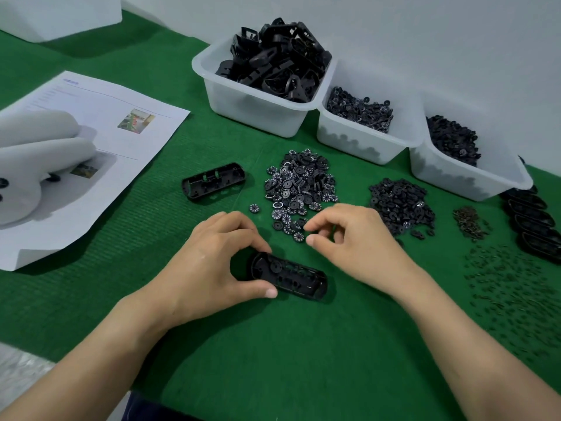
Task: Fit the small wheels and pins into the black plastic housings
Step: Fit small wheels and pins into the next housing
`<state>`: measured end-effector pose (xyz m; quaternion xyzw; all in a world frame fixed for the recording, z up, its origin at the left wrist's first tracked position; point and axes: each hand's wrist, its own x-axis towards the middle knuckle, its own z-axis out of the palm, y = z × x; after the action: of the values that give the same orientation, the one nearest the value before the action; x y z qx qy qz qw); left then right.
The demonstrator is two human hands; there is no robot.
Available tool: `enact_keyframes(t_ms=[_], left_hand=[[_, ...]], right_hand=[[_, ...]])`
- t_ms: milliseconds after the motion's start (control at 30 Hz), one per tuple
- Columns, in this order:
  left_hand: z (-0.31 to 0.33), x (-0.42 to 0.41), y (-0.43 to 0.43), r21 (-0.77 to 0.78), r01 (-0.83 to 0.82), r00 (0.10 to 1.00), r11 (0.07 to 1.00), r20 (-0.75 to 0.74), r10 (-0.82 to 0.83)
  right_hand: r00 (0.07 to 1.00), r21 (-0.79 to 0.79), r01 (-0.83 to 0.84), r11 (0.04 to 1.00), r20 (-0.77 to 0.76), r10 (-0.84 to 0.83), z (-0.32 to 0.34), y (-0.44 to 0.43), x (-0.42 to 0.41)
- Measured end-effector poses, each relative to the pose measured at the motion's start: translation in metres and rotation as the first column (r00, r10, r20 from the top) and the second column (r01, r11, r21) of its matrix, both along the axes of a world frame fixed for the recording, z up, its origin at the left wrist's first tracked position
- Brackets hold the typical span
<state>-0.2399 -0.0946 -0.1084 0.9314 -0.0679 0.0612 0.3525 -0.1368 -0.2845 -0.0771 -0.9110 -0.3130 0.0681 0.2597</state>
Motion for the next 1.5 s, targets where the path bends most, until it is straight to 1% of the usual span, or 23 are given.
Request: enact_keyframes(t_ms=[133,333,400,467,600,667,700,767,833,900,967,1133,1233,1500], left_hand=[[0.0,0.001,-0.001,0.002,-0.004,1.0,1.0,-0.004,0.004],[0.0,0.0,0.0,0.002,-0.008,1.0,1.0,-0.004,0.008],[0.0,0.0,0.0,0.003,-0.008,1.0,1.0,-0.002,0.008],[0.0,0.0,0.0,0.009,-0.01,1.0,1.0,-0.003,0.01],[0.0,0.0,-0.001,0.026,-0.016,1.0,1.0,0.009,0.016],[0.0,0.0,-0.002,0.023,-0.013,1.0,1.0,0.01,0.013],[0.001,0.0,-0.002,0.021,-0.012,1.0,1.0,0.01,0.011],[0.001,0.0,-0.002,0.018,-0.011,1.0,1.0,0.009,0.011],[0.0,0.0,-0.001,0.017,-0.013,1.0,1.0,0.011,0.012],[-0.001,0.0,-0.001,0.024,-0.014,1.0,1.0,0.015,0.014],[0.0,0.0,-0.001,0.028,-0.014,1.0,1.0,0.017,0.014],[0.001,0.0,-0.002,0.023,-0.012,1.0,1.0,0.02,0.012],[0.0,0.0,-0.001,0.026,-0.016,1.0,1.0,0.018,0.015],[-0.001,0.0,0.0,0.039,-0.012,1.0,0.999,0.018,0.011]], right_hand=[[0.998,-0.038,-0.015,0.999,0.06,0.017,-0.01,0.006,-0.003],[0.998,0.042,-0.05,0.998,-0.032,0.052,-0.007,-0.006,-0.005],[0.996,0.067,-0.039,0.997,-0.082,0.045,-0.007,-0.012,-0.008],[0.995,0.088,-0.016,0.996,-0.097,0.025,-0.008,-0.015,-0.009],[1.0,0.023,-0.022,1.0,-0.02,0.022,-0.012,-0.01,-0.01],[1.0,0.012,-0.018,1.0,-0.012,0.018,-0.011,-0.008,-0.01],[1.0,0.022,-0.017,1.0,-0.014,0.017,-0.011,-0.008,-0.01],[0.999,0.09,-0.026,0.996,-0.042,0.03,-0.008,-0.01,-0.011],[0.993,0.147,-0.095,0.985,-0.062,0.105,-0.003,-0.011,-0.015],[0.977,0.102,-0.204,0.974,-0.046,0.21,0.0,-0.01,-0.02],[0.967,0.041,-0.253,0.967,-0.018,0.254,0.001,-0.008,-0.022],[0.963,0.018,-0.27,0.963,0.032,0.269,0.004,-0.007,-0.024],[0.958,0.023,-0.284,0.959,0.042,0.283,0.004,-0.006,-0.025],[0.949,-0.024,-0.31,0.951,0.052,0.31,0.003,-0.001,-0.026]])
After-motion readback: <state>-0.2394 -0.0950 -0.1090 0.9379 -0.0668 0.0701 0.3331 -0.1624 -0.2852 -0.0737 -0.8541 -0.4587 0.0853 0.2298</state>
